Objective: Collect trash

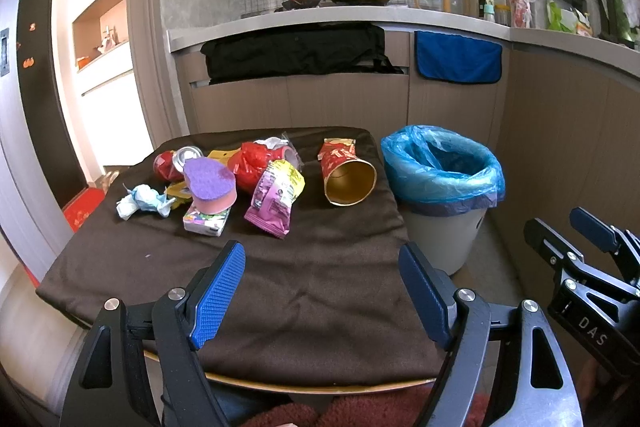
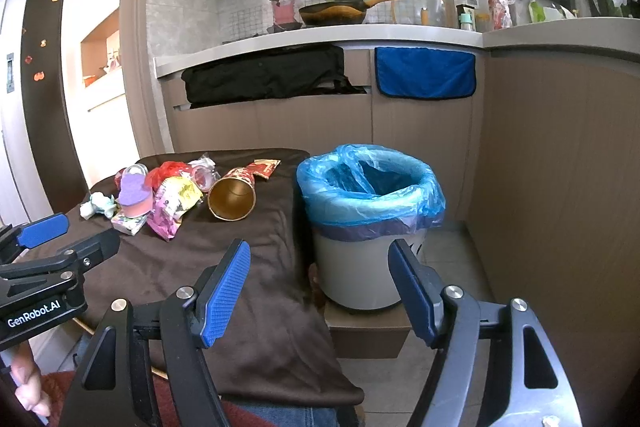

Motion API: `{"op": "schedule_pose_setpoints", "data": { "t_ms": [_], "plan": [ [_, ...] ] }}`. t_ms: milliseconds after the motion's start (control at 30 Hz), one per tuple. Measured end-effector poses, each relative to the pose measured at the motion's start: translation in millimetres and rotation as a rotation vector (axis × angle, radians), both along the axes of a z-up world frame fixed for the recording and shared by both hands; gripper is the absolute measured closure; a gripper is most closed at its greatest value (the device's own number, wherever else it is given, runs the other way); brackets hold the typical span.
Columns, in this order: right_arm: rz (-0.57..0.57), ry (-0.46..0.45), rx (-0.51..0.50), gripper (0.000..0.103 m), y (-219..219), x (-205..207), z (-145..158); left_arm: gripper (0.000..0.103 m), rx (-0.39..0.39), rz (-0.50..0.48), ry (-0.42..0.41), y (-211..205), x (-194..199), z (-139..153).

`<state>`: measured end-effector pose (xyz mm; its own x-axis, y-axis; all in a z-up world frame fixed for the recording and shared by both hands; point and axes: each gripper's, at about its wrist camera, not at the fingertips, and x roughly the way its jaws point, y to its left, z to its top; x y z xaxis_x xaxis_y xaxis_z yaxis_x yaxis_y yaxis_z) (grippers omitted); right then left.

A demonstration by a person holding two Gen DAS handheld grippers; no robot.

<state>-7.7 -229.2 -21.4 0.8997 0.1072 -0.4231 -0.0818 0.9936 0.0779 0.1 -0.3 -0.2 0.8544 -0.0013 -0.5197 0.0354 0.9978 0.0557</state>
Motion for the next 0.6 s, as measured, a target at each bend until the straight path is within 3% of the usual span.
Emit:
{"op": "schedule_pose_setpoints", "data": {
  "t_ms": [600],
  "plan": [
    [-0.013,0.007,-0.006,0.034,1.6,1.7,-3.5,0.024,-0.006,-0.001,0.003,0.2,0.1,-0.2]
  ]
}}
